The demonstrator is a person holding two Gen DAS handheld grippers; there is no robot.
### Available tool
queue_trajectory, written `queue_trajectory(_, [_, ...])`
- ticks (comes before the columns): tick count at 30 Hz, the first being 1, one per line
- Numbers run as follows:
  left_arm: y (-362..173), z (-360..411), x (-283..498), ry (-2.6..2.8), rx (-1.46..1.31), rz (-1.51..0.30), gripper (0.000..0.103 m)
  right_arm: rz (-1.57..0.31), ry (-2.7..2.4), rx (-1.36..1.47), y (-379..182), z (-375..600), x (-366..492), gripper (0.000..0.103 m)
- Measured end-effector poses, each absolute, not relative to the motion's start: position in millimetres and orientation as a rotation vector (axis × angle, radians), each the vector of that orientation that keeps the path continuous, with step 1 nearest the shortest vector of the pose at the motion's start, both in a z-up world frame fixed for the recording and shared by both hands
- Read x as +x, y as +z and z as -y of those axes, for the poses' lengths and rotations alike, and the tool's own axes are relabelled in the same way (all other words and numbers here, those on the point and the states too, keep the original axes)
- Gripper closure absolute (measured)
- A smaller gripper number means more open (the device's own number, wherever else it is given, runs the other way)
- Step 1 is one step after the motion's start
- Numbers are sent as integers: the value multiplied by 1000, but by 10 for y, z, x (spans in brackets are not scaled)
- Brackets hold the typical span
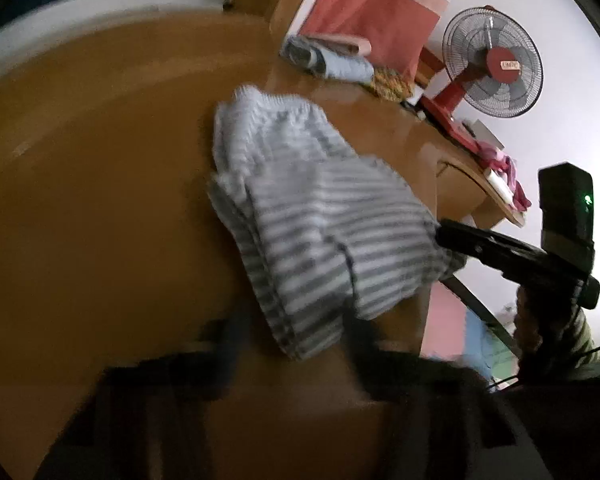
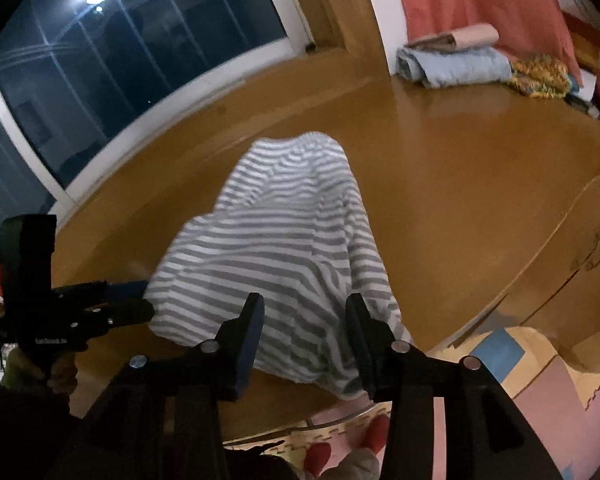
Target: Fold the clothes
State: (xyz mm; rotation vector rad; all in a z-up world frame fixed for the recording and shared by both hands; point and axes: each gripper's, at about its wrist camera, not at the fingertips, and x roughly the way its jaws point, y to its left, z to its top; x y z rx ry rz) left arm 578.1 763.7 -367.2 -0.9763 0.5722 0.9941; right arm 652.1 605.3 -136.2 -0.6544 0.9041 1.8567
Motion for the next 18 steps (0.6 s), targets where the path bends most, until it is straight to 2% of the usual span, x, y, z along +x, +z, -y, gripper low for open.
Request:
queue_trajectory(8, [-3430, -7588, 5801, 1019, -860, -654, 99, -889, 1789, -689, -1490, -6107, 6530, 63])
queue_trajectory(16, [-3410, -7465, 5752, 1111, -831, -759, 100, -853, 1794, -731, -1555, -6122, 6465, 63])
queue_trajectory(18, [-3434, -7440, 5611, 1124, -879, -736, 100, -844, 1792, -741, -1566, -6130, 6452, 63])
